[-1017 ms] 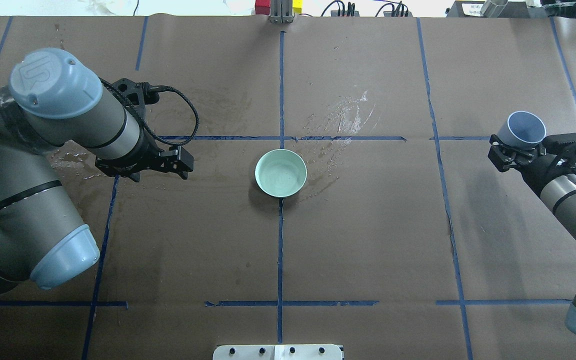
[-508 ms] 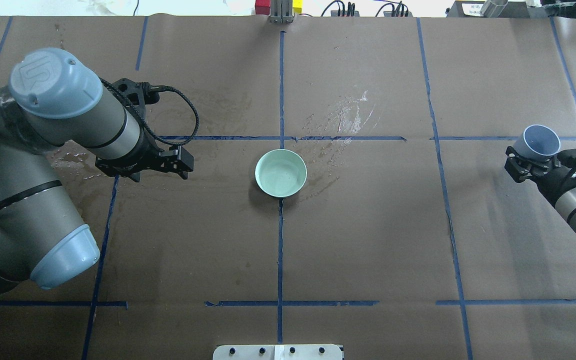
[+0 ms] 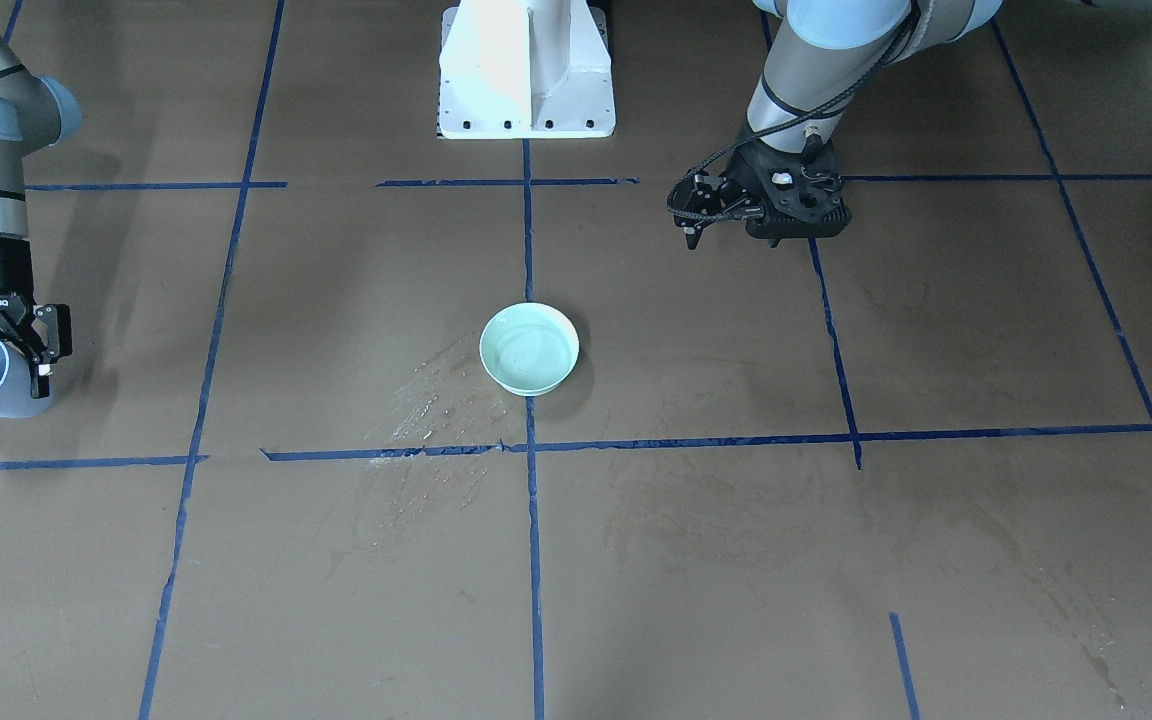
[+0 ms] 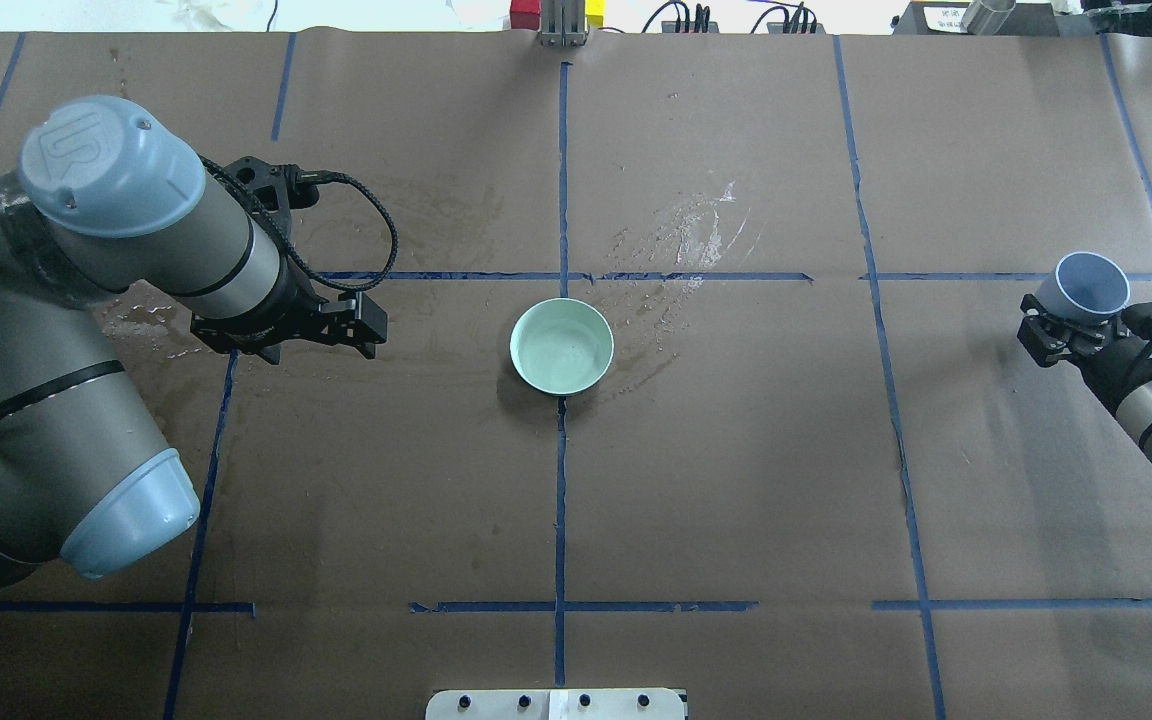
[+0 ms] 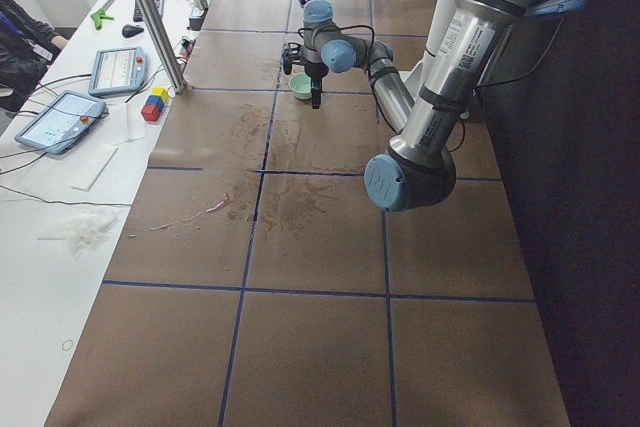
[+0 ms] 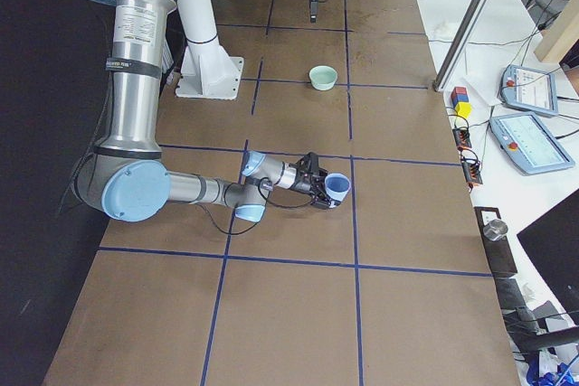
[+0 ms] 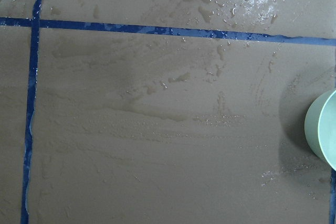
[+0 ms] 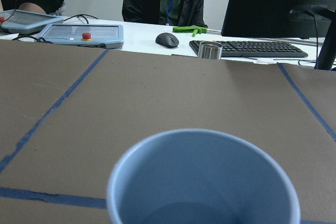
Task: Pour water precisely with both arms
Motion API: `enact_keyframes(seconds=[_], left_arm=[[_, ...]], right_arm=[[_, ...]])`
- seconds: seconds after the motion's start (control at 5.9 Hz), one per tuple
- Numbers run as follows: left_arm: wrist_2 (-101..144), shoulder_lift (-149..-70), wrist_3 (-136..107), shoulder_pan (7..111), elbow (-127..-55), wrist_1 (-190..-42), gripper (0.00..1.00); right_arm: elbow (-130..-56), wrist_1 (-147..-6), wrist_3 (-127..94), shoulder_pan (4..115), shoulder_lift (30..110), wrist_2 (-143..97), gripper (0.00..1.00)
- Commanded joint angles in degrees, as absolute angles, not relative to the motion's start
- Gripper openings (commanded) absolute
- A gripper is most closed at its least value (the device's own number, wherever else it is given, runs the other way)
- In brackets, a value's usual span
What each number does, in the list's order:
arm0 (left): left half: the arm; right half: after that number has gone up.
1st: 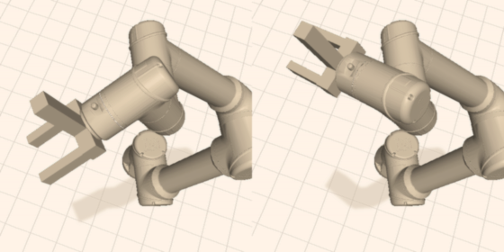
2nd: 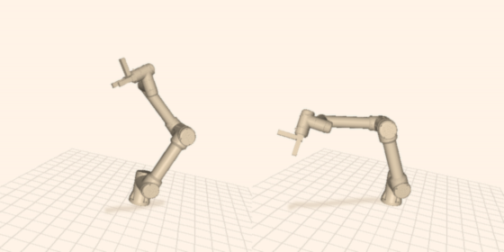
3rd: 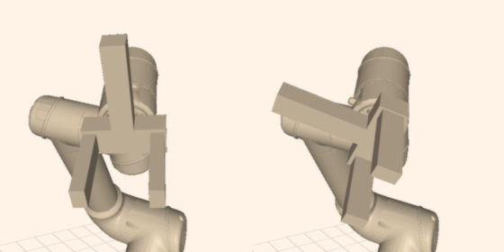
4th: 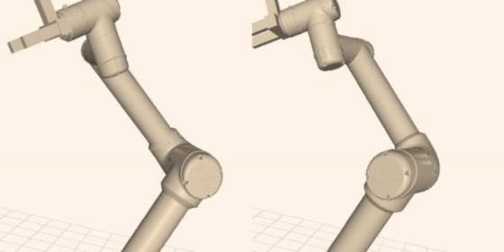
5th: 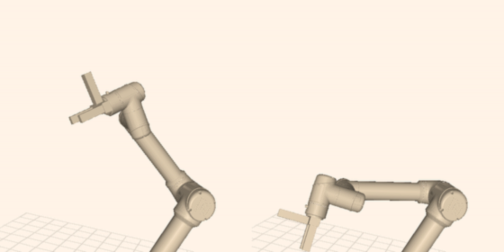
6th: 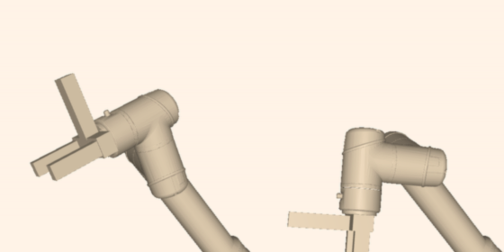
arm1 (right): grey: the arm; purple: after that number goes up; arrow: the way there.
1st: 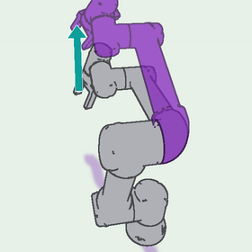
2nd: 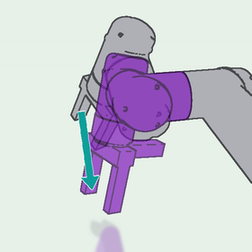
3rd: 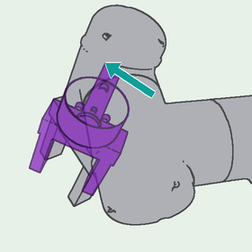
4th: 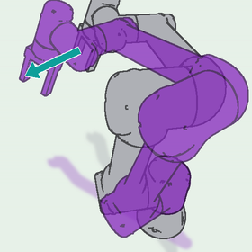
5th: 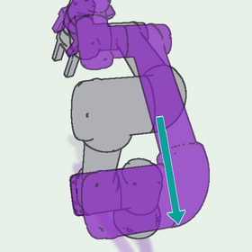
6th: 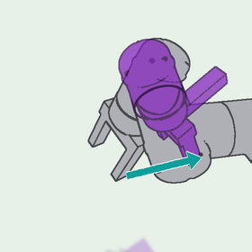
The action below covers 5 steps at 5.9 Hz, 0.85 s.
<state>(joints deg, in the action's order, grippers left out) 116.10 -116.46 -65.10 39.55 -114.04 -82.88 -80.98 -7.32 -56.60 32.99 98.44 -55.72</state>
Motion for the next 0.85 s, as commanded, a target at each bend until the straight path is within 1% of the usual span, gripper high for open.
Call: enact_keyframes(seconds=[0.0,0.34,0.51,0.68], left_arm=[[116.1,-116.46,-65.04,39.55,-113.99,-82.79,1.0],[116.1,-116.46,-64.78,39.55,-113.91,-82.88,1.0],[116.1,-116.37,-64.69,39.55,-113.91,-82.88,1.0],[116.1,-116.37,-64.6,39.55,-113.82,-82.88,1.0]], right_arm=[[-80.95,-7.29,-56.69,32.96,98.44,-55.46,0.25],[-80.95,-7.21,-56.6,32.96,98.44,-55.46,0.29],[-80.77,-6.51,-56.6,32.96,98.44,-55.46,0.39],[-79.29,-4.94,-56.51,32.87,98.44,-55.46,0.42]])
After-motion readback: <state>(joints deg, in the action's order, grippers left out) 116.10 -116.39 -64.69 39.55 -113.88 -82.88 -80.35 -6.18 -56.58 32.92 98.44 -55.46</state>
